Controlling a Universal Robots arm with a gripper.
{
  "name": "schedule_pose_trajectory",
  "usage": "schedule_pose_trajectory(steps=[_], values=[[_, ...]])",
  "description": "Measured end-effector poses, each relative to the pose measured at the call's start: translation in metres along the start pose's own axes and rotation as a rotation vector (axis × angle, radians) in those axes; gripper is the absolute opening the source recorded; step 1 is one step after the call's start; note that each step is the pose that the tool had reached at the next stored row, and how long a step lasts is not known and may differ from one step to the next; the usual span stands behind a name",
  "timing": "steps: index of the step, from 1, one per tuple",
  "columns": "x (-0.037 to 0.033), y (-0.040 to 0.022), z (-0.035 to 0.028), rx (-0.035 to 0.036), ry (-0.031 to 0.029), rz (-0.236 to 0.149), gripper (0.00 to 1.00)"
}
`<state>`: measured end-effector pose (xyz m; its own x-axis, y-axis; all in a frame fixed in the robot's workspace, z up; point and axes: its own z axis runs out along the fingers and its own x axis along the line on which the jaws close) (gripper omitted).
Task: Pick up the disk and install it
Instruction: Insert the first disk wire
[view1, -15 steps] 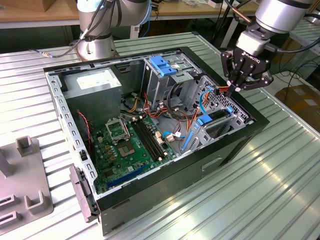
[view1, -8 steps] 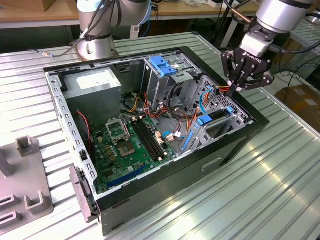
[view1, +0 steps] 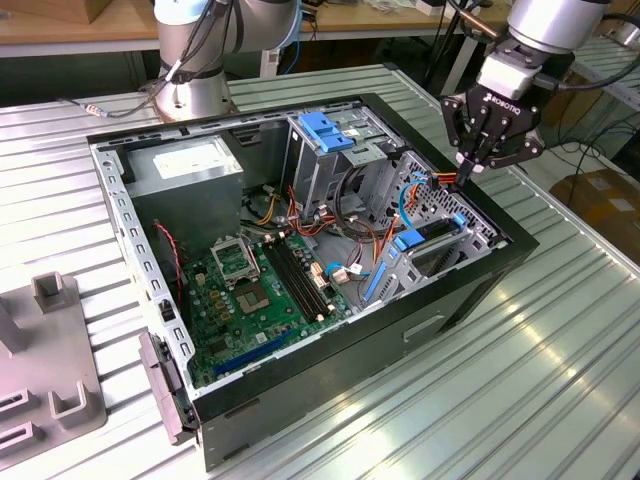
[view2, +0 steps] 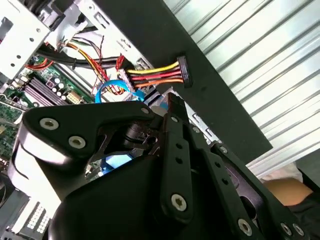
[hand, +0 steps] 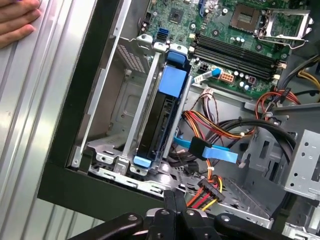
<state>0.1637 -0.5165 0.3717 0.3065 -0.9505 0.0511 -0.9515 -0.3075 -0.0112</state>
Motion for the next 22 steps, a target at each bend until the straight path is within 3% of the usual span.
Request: schedule_pose_trajectory(steps=[4,7,8,9,10,11,15,18,22], values=[[-0.0042,-0.0055,-0.0001,-0.0038,0.0122,-0.003,0.1],[-0.0044,-0.0062,-0.0002,-0.0034,0.0144,-0.025,0.17],[-0.0044,-0.0064,-0.0001,-0.0022,0.0142,-0.045,0.17],[-0.0044,-0.0064,-0.0001,-0.001,0.014,-0.065,0.23],[-0.0044,-0.0064,-0.0002,0.0016,0.0136,-0.109,0.36],[-0.0044,-0.0065,-0.0002,0.0031,0.0135,-0.135,0.42],[-0.0043,-0.0067,-0.0002,0.0074,0.0128,-0.208,0.42],[-0.0041,-0.0072,0.0003,0.0119,0.0119,-0.284,0.42],[-0.0033,-0.01,0.0014,0.0144,0.0118,-0.328,0.42]])
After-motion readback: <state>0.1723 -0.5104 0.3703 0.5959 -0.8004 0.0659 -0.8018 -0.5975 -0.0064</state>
